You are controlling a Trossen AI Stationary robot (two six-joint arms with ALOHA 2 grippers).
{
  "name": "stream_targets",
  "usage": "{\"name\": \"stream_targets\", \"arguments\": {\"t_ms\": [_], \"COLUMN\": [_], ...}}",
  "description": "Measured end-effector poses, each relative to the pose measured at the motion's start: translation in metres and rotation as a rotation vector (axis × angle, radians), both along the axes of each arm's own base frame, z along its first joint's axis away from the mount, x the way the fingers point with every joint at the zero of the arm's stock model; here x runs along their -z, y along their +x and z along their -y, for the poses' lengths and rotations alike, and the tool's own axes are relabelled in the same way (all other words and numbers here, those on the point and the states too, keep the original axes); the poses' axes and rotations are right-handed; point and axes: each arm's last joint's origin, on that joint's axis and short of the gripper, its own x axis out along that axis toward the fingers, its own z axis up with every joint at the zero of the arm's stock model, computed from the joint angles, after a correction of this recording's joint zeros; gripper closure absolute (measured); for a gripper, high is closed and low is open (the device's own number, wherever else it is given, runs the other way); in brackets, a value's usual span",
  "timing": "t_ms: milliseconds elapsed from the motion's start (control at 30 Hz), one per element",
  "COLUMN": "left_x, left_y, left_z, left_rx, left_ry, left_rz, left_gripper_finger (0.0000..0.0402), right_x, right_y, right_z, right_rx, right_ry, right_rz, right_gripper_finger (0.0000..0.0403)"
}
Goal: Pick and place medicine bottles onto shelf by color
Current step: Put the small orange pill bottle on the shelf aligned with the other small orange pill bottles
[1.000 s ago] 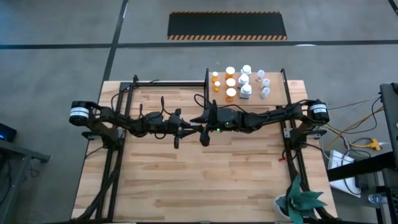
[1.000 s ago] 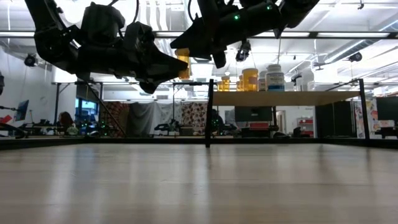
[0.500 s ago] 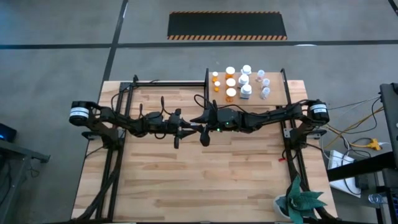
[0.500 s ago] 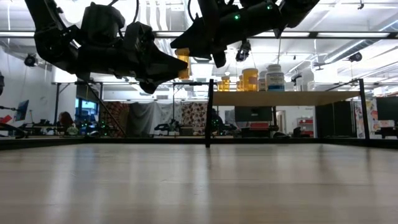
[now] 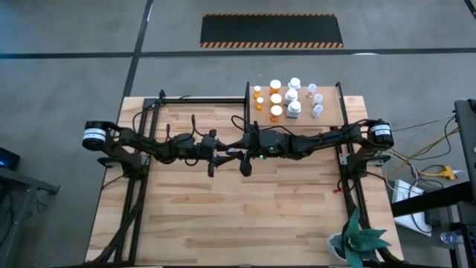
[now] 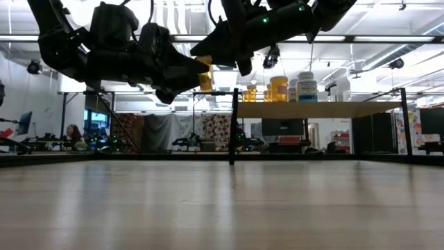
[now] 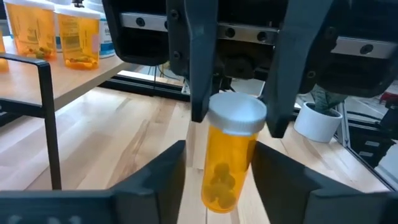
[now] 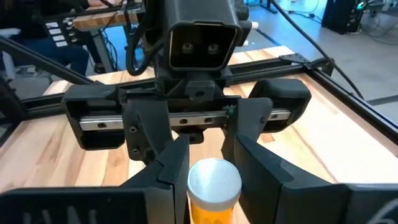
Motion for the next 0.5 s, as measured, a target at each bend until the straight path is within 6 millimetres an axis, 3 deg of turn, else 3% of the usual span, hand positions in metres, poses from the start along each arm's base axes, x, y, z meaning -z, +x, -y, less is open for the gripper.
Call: {"name": "stream_targets", "arguments": {"t_ms": [233,500], "left_x": [0.003,0.012], "left_y": [-0.002,-0.012], "left_z": [0.0,0.002], "left_rx": [0.0,0.0], "left_ry": [-0.001,0.004], "left_rz": [-0.014,-0.012], "left_gripper_finger": [0.0196,0.0186], "right_x": [-0.006,-0.026], "right_y": [0.001,-0.008], "right_z": [0.0,0.0], "right_rx": [-0.002,-0.001], "right_ry": [-0.027,-0.069], "right_rz": [0.019,0.043], "right_gripper_finger": [0.0298,0.0298]}}
